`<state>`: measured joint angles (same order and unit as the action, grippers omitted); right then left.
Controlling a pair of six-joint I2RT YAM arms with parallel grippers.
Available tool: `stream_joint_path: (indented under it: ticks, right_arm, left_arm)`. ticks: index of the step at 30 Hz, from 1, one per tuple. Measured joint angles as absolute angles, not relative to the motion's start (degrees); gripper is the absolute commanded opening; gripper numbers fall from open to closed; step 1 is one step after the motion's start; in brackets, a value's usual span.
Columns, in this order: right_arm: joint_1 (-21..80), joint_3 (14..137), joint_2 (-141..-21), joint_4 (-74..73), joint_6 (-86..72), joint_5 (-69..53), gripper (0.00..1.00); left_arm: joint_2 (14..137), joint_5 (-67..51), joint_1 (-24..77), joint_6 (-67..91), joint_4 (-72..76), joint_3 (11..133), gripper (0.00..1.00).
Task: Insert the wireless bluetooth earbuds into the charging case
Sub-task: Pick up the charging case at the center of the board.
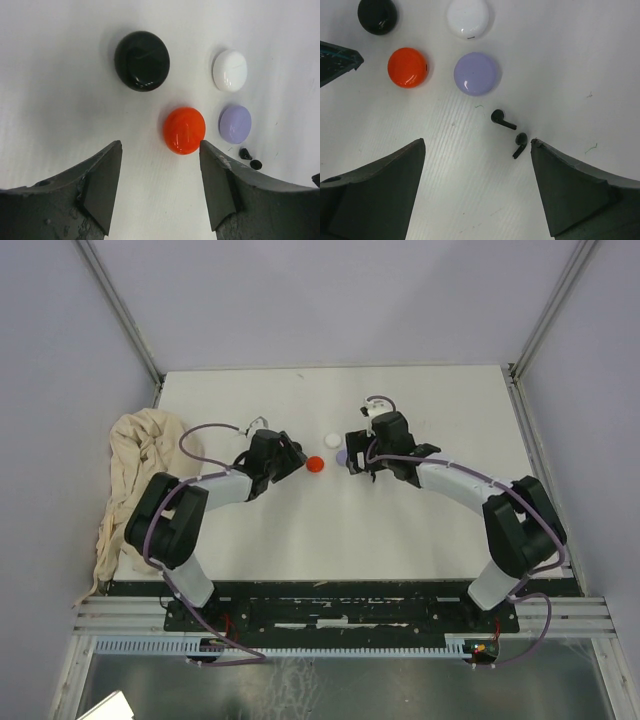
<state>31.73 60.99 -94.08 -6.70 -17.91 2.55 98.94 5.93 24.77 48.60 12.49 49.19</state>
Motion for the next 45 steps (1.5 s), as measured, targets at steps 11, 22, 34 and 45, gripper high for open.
stream_joint_path:
  ticks: [11, 22, 34, 45]
  right_arm:
    - [37.2, 84.8, -111.9, -13.1, -11.9, -2.3, 0.93]
    - [39.9, 106.5, -129.2, -20.6, -5.7, -4.3, 0.92]
    - [42.3, 115.8, -139.6, -21.7, -2.8, -3.3, 0.89]
    - [43.4, 118.7, -142.2, -21.8, -2.5, -0.1, 0.83]
  left_arm:
    - [88.2, 1.9, 13.3, 54.1, 16.5, 38.6, 0.7]
    - [82.1, -5.6, 9.3, 57.2, 18.9, 33.7, 0.7]
    - [77.8, -9.6, 6.8, 58.4, 20.3, 30.1, 0.7]
    - [75.9, -11.1, 5.3, 58.5, 20.3, 29.6, 0.7]
